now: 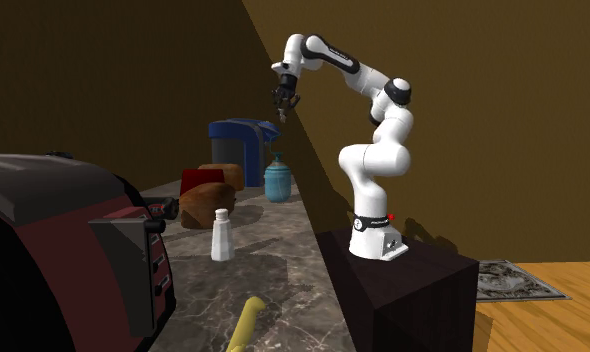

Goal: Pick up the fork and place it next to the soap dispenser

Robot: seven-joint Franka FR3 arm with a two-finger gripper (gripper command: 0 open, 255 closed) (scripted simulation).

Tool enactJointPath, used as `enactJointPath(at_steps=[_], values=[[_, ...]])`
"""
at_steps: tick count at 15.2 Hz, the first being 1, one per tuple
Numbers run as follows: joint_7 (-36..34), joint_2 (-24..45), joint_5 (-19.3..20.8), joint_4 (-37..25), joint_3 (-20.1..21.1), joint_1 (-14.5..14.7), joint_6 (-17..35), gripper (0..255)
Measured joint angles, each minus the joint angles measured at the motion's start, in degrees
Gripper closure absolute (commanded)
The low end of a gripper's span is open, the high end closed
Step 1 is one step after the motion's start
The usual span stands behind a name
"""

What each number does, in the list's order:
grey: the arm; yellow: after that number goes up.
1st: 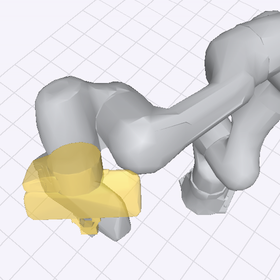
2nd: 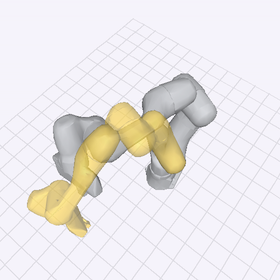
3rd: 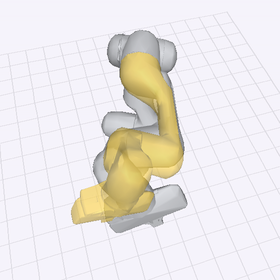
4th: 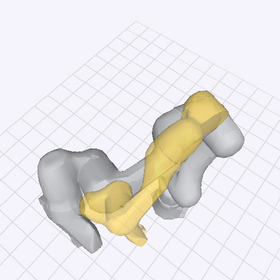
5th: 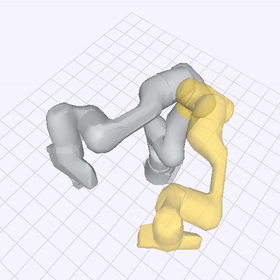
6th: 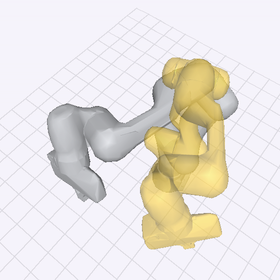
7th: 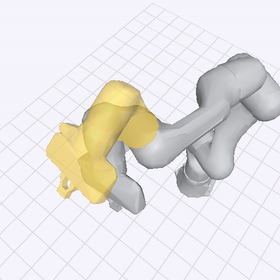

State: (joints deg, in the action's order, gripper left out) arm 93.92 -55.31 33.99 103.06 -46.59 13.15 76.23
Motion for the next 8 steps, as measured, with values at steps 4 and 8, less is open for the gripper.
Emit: enactJointPath(at_steps=[4,8], values=[[5.69,1.58,2.29,-7.05,-5.38,2.72,-1.39,255],[11.39,3.63,4.43,-15.6,-11.93,7.48,-2.58,255]])
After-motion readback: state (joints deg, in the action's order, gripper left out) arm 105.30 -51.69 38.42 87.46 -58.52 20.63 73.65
